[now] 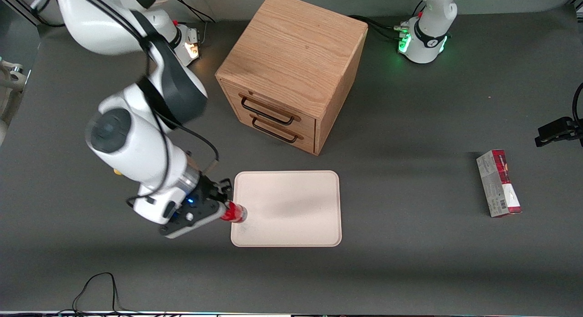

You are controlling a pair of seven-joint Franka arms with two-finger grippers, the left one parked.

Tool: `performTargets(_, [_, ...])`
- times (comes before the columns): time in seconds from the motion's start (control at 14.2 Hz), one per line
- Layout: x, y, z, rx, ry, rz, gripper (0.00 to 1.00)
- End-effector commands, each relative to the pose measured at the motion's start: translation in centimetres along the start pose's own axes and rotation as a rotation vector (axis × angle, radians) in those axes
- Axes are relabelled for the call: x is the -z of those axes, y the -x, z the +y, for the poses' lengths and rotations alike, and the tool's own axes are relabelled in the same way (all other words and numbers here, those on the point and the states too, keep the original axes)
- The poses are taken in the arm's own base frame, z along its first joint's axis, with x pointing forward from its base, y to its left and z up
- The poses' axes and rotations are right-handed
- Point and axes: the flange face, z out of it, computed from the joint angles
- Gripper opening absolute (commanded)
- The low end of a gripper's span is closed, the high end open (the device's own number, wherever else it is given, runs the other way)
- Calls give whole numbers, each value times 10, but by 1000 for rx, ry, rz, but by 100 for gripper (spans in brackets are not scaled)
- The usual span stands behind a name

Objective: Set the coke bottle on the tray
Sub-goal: 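Lift the bottle and carry it over the cream tray's edge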

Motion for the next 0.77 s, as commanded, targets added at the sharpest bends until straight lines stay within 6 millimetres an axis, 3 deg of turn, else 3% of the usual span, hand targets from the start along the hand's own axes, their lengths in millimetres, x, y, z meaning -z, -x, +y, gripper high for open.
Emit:
performTargets(0.0, [-37,1,-4,-18,17,3,0])
performTargets(0.35, [-97,9,1,7,63,-44,1])
performTargets(0.7, [-111,8,2,6,60,-22,8])
